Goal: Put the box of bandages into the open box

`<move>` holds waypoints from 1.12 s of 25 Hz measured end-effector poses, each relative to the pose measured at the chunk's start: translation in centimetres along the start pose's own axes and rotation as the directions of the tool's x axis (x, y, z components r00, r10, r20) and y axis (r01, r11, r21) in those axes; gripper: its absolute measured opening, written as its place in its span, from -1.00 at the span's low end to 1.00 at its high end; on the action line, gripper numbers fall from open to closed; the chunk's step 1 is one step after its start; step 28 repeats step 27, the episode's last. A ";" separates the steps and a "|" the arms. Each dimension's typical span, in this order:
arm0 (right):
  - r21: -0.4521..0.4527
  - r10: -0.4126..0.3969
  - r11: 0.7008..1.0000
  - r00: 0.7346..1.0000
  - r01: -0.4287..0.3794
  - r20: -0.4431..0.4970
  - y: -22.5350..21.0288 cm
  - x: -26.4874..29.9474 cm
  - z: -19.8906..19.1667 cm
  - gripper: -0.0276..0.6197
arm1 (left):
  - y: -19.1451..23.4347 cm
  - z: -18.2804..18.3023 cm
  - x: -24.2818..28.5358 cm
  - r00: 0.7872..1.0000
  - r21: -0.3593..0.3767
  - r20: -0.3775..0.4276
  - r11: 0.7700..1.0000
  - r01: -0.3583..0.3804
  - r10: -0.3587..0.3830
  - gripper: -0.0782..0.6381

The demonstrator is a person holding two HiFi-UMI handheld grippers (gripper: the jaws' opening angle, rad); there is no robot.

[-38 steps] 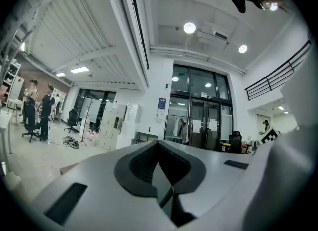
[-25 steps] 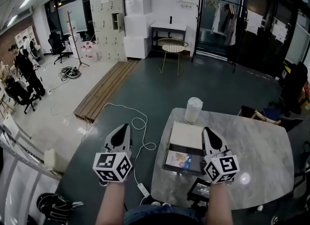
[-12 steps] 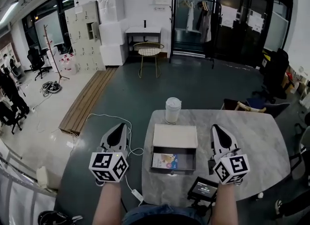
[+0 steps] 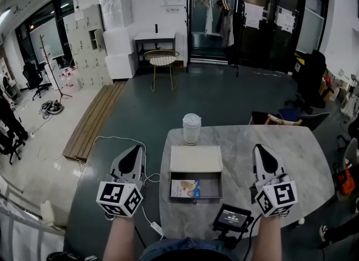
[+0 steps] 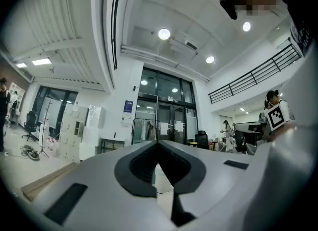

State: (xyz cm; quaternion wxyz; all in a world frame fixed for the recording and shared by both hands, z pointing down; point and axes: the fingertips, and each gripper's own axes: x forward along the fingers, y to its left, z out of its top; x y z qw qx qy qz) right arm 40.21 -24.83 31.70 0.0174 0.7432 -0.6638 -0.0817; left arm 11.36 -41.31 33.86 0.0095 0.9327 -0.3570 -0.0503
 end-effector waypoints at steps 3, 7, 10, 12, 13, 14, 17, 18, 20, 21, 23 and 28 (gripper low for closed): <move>-0.001 -0.002 1.000 0.999 0.002 -0.042 0.4 0.1 -0.8 -0.84 | 0.1 0.1 -0.1 1.000 0.002 0.000 1.000 -0.004 0.004 -0.75; -0.007 0.008 1.000 0.998 -0.009 -0.060 0.6 0.5 -1.1 -0.84 | 0.5 0.4 -0.2 1.000 0.001 0.001 1.000 -0.011 0.011 -0.75; -0.010 0.014 1.000 0.998 -0.015 -0.065 0.7 0.6 -1.0 -0.84 | 0.7 0.5 -0.5 1.000 0.000 0.000 1.000 -0.013 0.013 -0.75; -0.016 0.017 1.000 0.998 -0.018 -0.066 0.7 0.5 -1.1 -0.84 | 0.6 0.3 -0.6 1.000 -0.003 -0.001 1.000 -0.013 0.013 -0.75; -0.014 0.014 1.000 0.998 -0.015 -0.068 0.6 0.4 -1.1 -0.84 | 0.5 0.1 -0.7 1.000 -0.004 -0.001 1.000 -0.013 0.013 -0.75; -0.013 0.013 1.000 0.997 -0.014 -0.070 0.7 0.2 -1.2 -0.84 | 0.5 0.0 -0.7 1.000 -0.005 -0.001 1.000 -0.013 0.013 -0.75; -0.009 0.011 1.000 0.997 -0.012 -0.077 0.9 -0.2 -1.2 -0.84 | 0.4 0.1 -1.0 1.000 -0.006 0.001 1.000 -0.010 0.010 -0.75; -0.008 0.010 1.000 0.997 -0.011 -0.079 0.9 -0.3 -1.2 -0.84 | 0.4 0.2 -1.0 1.000 -0.007 0.003 1.000 -0.008 0.008 -0.75; -0.009 0.011 1.000 0.997 -0.011 -0.079 1.1 -0.4 -1.0 -0.84 | 0.2 0.4 -1.0 1.000 -0.006 0.004 1.000 -0.003 0.003 -0.75; -0.009 0.012 1.000 0.997 -0.013 -0.078 1.1 -0.4 -0.9 -0.84 | 0.1 0.5 -0.9 1.000 -0.003 0.005 1.000 0.001 -0.001 -0.75; -0.010 0.016 1.000 0.997 -0.017 -0.077 1.2 -0.6 -0.5 -0.84 | -0.1 0.9 -0.8 1.000 0.005 0.004 1.000 0.009 -0.009 -0.75; -0.023 0.035 0.999 0.996 -0.037 -0.084 1.5 -1.1 -0.4 -0.84 | -0.7 1.2 -0.9 1.000 0.009 -0.003 1.000 0.020 -0.020 -0.75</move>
